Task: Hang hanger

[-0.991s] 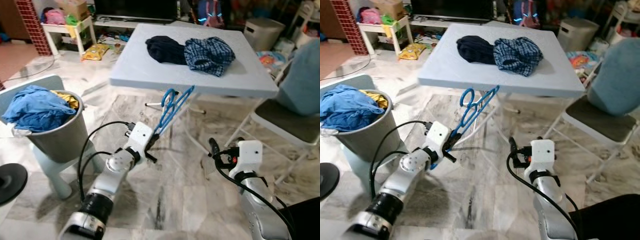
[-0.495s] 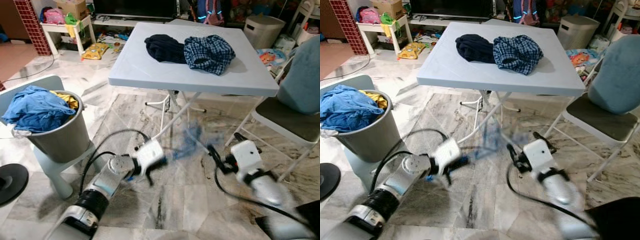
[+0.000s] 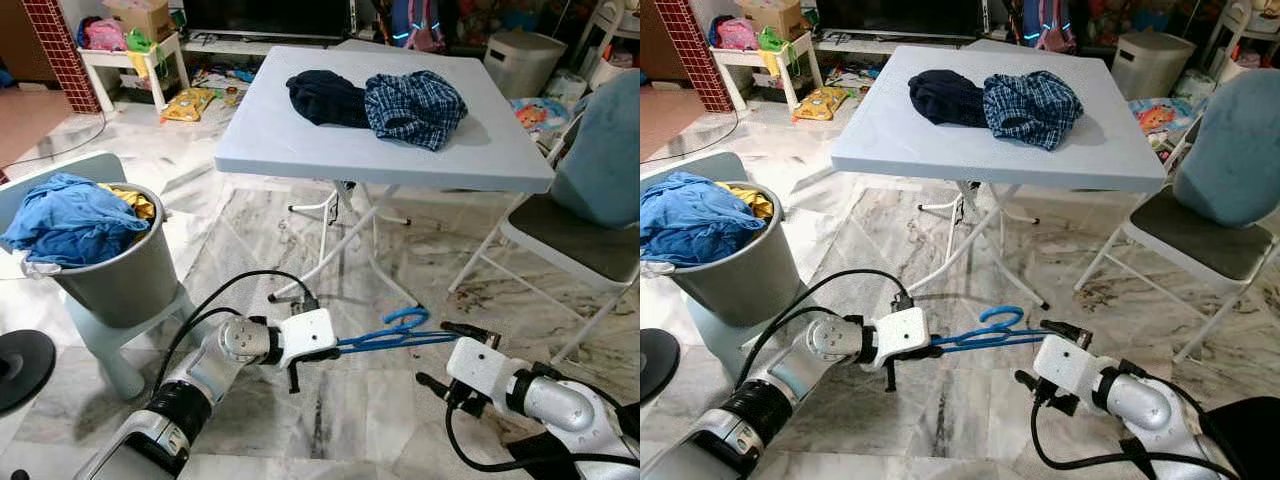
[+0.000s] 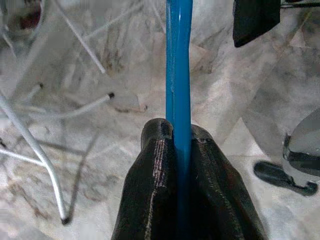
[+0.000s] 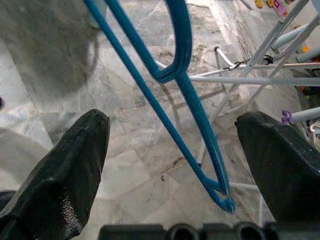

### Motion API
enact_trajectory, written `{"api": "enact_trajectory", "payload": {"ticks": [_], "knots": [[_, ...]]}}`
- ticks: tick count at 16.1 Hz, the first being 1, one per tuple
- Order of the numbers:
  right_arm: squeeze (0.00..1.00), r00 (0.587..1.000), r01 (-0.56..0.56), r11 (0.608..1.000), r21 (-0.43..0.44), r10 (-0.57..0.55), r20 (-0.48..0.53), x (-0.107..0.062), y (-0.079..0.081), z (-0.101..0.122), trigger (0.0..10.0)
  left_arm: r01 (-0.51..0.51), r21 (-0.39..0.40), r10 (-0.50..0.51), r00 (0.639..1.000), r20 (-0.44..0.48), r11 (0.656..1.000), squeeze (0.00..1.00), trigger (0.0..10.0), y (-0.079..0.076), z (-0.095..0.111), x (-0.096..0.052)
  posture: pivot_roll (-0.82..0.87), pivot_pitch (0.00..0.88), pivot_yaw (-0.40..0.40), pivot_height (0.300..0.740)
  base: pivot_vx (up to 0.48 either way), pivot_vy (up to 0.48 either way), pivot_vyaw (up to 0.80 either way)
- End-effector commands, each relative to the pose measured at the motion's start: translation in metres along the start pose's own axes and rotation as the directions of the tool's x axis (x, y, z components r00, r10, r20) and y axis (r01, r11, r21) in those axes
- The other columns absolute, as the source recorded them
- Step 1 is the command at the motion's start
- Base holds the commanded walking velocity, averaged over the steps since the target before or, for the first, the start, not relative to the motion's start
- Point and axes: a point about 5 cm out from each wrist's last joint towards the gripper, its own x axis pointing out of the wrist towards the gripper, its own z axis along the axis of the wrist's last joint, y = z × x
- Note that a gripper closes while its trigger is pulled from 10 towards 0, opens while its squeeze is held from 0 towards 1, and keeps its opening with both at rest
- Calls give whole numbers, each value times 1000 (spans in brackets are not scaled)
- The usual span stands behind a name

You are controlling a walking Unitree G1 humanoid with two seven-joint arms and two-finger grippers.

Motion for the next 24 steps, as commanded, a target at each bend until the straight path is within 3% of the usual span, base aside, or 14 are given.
{"api": "enact_trajectory", "payload": {"ticks": [1, 6, 8, 9, 10, 12, 17, 24], "knots": [[0, 1000, 3, 999, -45, -4, -20, 1, -5, -2, 10000, -30, 43, 28, 998, 56, 999, 0, 10000, 10, 16, 0, 58, 0, -42, 740, 0, 0, 0], [0, 1000, 12, 994, -111, -15, -24, 8, -11, 1, 10000, -15, 128, -3, 990, 138, 992, 0, 10000, 7, 30, 3, 62, 0, -40, 740, 0, 0, 0], [0, 999, 20, 989, -144, -26, -38, 7, -21, -1, 10000, 6, 149, -28, 988, 150, 989, 0, 10000, 4, 32, 3, 63, 0, -37, 740, 0, 0, 0], [0, 997, -23, 984, -177, 10, -74, 4, -23, -6, 1294, 21, 172, -49, 986, 161, 985, 0, 10000, 1, 35, 5, 62, 0, -37, 740, 0, 0, 0], [0, 996, -33, 980, -195, 15, -90, 4, -25, -8, 0, 26, 177, -56, 985, 163, 984, 0, 10000, -1, 35, 6, 61, 0, -35, 740, 0, 0, 0], [0, 989, -62, 967, -247, 27, -143, -1, -37, -14, 0, 59, 206, -96, 980, 174, 977, 0, 10000, -7, 39, 10, 61, 0, -33, 740, 0, 0, 0], [0, 963, -155, 947, -280, 81, -258, -22, -53, -30, 0, 69, 235, -106, 983, 151, 970, 0, 10000, -7, 36, 9, 61, 0, -27, 740, 0, 0, 0], [0, 954, -195, 957, -214, 135, -268, -30, -50, -37, 0, 70, 241, -107, 984, 142, 968, 0, 10000, -8, 33, 10, 57, 0, -25, 740, 0, 0, 0]]}}
